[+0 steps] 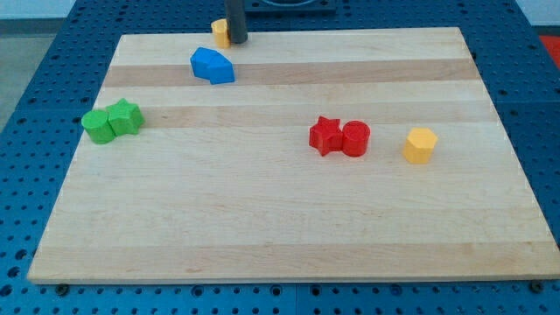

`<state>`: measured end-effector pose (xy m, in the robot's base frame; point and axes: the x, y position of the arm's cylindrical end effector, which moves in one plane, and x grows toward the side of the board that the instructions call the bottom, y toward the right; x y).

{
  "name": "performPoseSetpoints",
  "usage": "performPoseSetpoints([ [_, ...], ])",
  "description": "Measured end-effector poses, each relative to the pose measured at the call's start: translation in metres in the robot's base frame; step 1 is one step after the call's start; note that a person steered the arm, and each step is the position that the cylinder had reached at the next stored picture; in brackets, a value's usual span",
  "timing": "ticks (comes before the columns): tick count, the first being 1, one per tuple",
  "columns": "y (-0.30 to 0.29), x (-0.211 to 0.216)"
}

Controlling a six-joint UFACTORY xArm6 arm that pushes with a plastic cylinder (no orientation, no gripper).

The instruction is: Push the yellow heart to the top left of the board

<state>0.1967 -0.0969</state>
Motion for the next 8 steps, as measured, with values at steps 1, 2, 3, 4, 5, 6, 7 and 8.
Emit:
performPoseSetpoints([
  [1,0.02,-0.005],
  [2,0.021,-0.003],
  [3,0.003,-0.004],
  [4,-0.006,-0.004],
  [5,-0.038,-0.005],
  [6,-0.089,-0.006],
  [7,-0.12,-0.006],
  [8,-0.143,-0.006],
])
